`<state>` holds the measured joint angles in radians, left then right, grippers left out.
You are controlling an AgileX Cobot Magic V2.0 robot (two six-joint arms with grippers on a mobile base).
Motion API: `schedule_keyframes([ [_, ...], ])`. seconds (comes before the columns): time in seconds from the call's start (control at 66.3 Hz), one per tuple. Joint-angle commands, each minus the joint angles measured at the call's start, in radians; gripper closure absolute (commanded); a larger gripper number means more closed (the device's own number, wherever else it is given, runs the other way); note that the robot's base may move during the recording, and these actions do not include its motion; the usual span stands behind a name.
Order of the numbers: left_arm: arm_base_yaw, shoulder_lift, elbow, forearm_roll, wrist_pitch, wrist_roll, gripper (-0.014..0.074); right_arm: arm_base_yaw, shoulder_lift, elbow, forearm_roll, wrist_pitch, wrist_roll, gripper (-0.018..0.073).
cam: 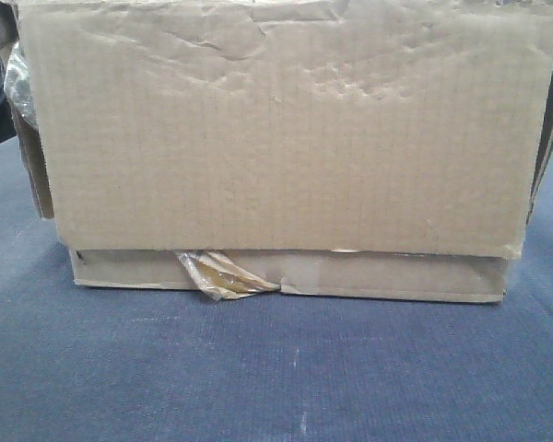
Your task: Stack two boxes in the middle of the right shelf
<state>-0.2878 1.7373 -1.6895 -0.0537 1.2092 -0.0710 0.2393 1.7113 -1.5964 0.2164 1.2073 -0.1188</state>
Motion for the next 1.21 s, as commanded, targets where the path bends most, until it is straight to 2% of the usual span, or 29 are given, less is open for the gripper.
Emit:
schedule_keyframes([
  [0.0,0.002,-0.026,-0.017,0.018,0.003,-0.011,0.0708,-0.006,-0.051,-0.007,-0.022,-0.040,-0.013,0.0711],
  [0.362,0.002,-0.098,-0.181,0.018,0.003,-0.016,0.0708,-0.006,-0.177,-0.020,-0.022,-0.117,-0.013,0.0711],
  [0.603,0.002,-0.143,-0.290,0.018,-0.010,-0.016,0.0708,-0.006,-0.210,-0.191,-0.022,-0.108,-0.013,0.0711],
  [0.874,0.002,-0.211,-0.306,0.018,-0.118,-0.016,0.0708,-0.006,-0.210,-0.381,-0.022,-0.087,-0.013,0.0711],
  [1.191,0.002,-0.225,-0.306,0.018,-0.152,-0.016,0.0708,-0.006,-0.210,-0.404,-0.022,-0.085,-0.013,0.0711],
])
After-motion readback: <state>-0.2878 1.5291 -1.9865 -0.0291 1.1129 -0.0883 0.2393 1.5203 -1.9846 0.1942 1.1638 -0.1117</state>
